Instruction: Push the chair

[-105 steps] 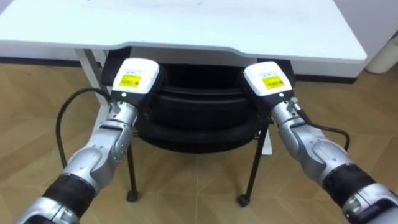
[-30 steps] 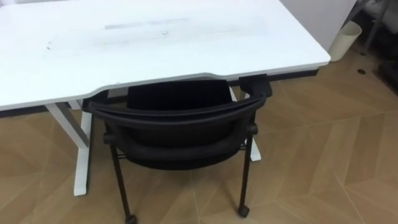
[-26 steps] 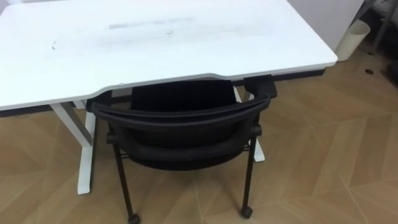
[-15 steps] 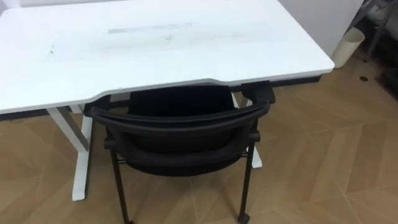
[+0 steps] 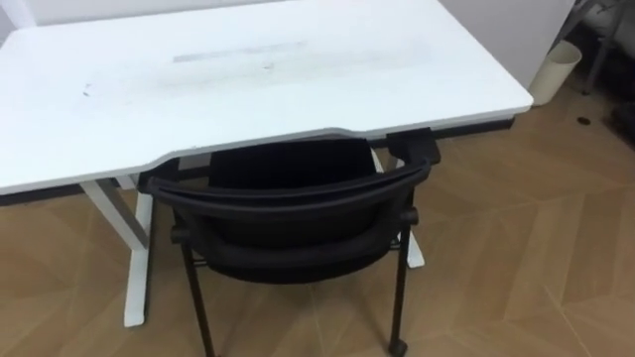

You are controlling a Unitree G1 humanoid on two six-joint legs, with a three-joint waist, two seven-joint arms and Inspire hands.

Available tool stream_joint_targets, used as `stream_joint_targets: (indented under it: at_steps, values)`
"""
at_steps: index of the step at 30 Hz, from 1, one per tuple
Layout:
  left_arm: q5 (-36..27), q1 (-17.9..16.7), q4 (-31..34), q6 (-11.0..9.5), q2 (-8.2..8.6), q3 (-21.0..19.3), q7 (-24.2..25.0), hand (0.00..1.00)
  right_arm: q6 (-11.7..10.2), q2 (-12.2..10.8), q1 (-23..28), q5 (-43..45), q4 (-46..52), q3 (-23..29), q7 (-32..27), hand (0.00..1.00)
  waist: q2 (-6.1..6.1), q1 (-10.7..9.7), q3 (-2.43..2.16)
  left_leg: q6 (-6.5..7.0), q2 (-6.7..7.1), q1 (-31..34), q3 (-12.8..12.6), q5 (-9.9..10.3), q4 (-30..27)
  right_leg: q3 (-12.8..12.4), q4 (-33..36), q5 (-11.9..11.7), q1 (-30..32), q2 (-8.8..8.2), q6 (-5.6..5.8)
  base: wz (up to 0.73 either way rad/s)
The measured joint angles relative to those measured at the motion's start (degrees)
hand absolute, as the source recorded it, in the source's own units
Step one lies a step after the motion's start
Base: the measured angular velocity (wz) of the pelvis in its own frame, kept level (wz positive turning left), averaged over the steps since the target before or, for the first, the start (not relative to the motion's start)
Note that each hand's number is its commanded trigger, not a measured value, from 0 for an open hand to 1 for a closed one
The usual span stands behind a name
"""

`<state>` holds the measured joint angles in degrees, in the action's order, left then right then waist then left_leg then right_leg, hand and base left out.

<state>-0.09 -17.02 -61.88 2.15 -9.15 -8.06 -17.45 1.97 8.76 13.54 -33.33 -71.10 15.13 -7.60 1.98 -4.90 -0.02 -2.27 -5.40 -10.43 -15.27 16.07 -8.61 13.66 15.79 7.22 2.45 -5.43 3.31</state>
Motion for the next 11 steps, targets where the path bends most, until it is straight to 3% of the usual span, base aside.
stream_joint_targets:
  at_steps: [4, 5, 11]
  values:
    - [3.9, 2.7, 0.2, 1.1, 0.16, 1.4, 2.4, 0.0, 0.6, -0.2, -1.3, 2.4, 0.6, -3.2, 2.2, 0.0, -0.65, 0.0, 0.16, 0.01, -0.02, 0.7, 0.3, 0.0, -0.1, 0.5, -0.4, 0.2, 0.5, 0.11, 0.23, 0.01]
    - [4.8, 3.5, 0.2, 1.5, 0.16, 1.7, 3.1, 0.0, 0.6, -0.4, -1.6, 2.4, 0.8, -4.5, 2.8, 0.0, -1.02, 0.1, 0.42, 0.03, 0.0, 1.0, 0.4, 0.0, -0.4, 0.6, -0.6, 0.2, 0.7, 0.05, 0.24, 0.0]
    - [4.7, 4.9, 0.1, 1.6, 0.38, 2.8, 6.1, 0.0, 0.6, -1.0, -1.7, 2.3, 2.3, -7.2, 5.2, 0.0, -1.92, 0.3, 0.61, 0.02, 0.03, 1.3, 0.4, 0.0, -0.7, 0.4, -1.3, 0.2, 0.6, 0.13, 0.36, -0.02]
